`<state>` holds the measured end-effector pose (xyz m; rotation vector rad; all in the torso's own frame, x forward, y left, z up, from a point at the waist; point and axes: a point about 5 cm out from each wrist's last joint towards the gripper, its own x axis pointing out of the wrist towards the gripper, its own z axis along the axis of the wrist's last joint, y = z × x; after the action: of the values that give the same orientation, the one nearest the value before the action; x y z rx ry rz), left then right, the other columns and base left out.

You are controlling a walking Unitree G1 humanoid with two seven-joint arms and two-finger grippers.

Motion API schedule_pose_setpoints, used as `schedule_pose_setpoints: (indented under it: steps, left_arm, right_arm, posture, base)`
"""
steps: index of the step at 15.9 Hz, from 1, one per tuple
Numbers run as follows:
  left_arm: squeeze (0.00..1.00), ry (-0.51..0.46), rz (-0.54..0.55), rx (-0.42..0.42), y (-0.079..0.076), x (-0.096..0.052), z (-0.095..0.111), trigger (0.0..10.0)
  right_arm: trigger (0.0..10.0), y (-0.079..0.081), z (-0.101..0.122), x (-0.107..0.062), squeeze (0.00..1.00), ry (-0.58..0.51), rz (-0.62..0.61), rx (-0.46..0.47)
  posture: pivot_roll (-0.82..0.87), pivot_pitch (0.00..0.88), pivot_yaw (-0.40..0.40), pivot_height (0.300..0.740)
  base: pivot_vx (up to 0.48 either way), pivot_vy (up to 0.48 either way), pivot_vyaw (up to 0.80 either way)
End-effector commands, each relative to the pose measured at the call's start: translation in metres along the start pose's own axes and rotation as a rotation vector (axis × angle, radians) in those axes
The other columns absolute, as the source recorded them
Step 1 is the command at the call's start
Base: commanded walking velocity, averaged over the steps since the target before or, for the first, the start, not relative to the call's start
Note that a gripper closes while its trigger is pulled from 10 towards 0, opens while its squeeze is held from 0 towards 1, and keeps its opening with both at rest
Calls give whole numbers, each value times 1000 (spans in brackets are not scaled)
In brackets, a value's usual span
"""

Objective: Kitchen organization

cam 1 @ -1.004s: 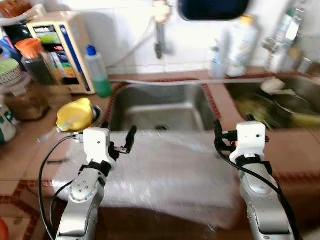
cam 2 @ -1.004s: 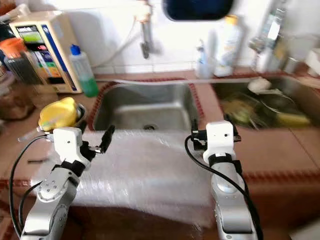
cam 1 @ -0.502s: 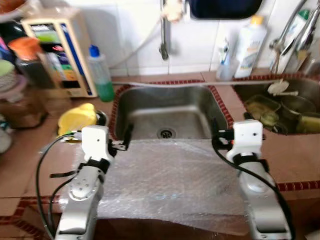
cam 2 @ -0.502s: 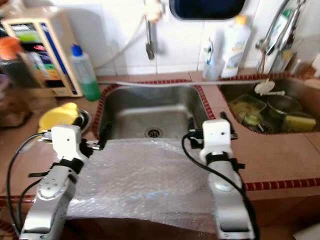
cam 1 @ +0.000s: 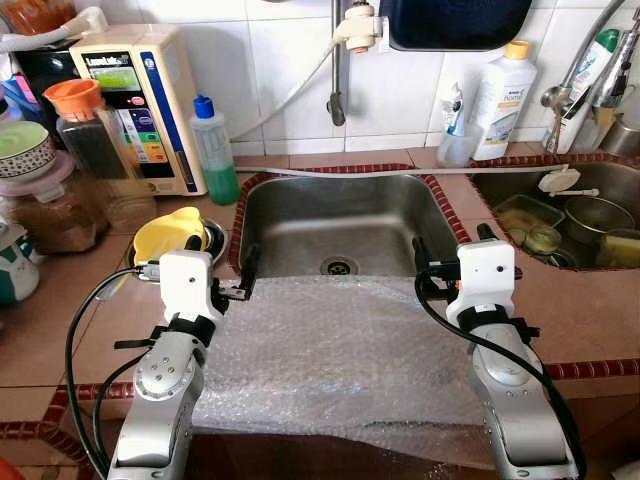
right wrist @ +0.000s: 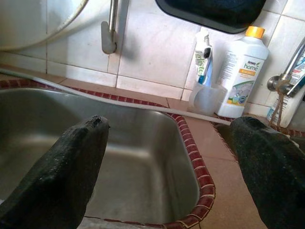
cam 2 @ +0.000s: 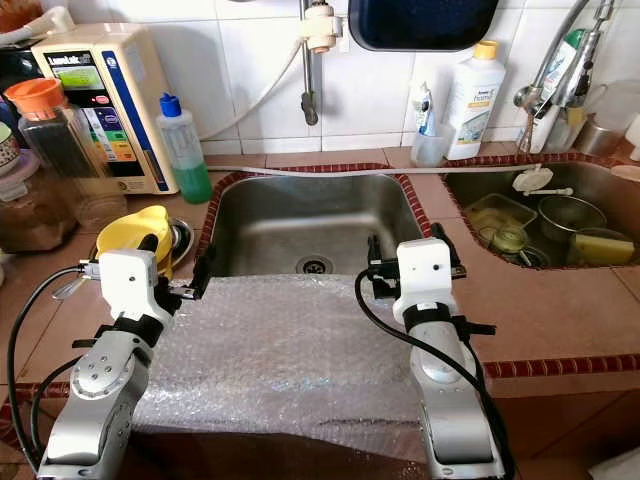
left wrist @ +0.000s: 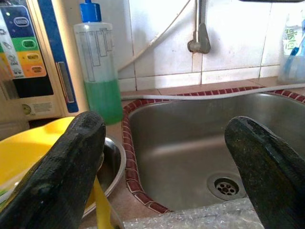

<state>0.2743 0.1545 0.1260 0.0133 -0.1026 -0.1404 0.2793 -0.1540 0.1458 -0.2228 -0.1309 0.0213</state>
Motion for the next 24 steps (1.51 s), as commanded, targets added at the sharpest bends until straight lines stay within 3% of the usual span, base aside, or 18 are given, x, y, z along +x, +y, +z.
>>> schedule_pose_setpoints:
  steps: [1,5,15,21,24]
  left_arm:
    - [0,4,-3,4,1,2,0,10000]
    - [0,5,-6,5,1,3,0,10000]
    - [0,21,-5,-6,0,0,-4,10000]
    - [0,9,10,-6,1,0,-3,10000]
    - [0,8,6,-6,1,0,-3,10000]
  right_arm:
    - [10000,0,2,2,0,-10,-4,-4]
    - [10000,0,3,2,0,-13,-5,-3]
    - [10000,0,2,1,0,-8,1,-9]
    - [10000,0,2,0,0,-11,2,-13]
    - [10000,0,3,1,0,-20,-3,-20]
  posture:
    - [-24,9,54,740]
    - [-23,3,53,740]
    - [-25,11,53,740]
    - [-25,13,57,740]
    - [-21,11,55,740]
  base:
    - [0,0,0]
    - [0,0,0]
    - [0,-353,0]
    - [0,0,0]
    - [0,0,592]
